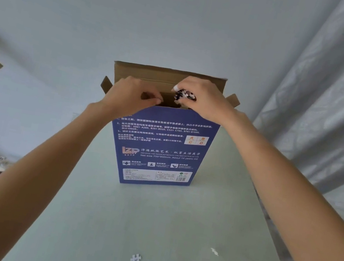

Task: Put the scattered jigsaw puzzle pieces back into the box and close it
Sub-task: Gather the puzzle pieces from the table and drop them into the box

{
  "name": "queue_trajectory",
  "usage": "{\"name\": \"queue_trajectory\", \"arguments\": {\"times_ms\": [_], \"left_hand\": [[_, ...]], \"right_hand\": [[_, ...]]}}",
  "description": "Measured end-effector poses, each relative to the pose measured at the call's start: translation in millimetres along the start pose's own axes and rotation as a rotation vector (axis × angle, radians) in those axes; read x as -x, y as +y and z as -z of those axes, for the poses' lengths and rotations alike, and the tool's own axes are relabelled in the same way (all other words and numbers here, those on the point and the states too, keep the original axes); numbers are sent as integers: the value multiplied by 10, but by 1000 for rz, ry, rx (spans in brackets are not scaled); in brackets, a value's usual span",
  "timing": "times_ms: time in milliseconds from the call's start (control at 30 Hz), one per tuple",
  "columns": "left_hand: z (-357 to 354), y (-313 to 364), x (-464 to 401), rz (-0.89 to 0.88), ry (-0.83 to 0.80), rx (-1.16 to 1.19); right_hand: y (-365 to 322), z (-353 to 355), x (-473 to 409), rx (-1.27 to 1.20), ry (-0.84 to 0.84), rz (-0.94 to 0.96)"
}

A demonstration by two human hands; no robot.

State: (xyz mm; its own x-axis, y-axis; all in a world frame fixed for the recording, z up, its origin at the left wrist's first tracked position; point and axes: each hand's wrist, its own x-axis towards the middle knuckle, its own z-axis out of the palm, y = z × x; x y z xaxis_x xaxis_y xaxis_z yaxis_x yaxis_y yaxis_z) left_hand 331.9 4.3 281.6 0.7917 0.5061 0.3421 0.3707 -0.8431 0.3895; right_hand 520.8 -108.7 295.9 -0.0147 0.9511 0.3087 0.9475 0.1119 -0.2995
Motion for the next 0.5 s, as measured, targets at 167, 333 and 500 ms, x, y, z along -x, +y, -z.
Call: {"name": "queue_trajectory", "arguments": {"times_ms": [167, 333, 500], "left_hand": [[-53, 32, 82, -12, 29, 1], [-86, 53, 160, -60, 75, 21], [-122, 101, 254, -145, 257, -97]], "right_hand": [[-66, -42, -19, 25, 31, -20], [-109, -51, 35, 61, 3, -30], [-188, -65, 206, 120, 178, -5]]}}
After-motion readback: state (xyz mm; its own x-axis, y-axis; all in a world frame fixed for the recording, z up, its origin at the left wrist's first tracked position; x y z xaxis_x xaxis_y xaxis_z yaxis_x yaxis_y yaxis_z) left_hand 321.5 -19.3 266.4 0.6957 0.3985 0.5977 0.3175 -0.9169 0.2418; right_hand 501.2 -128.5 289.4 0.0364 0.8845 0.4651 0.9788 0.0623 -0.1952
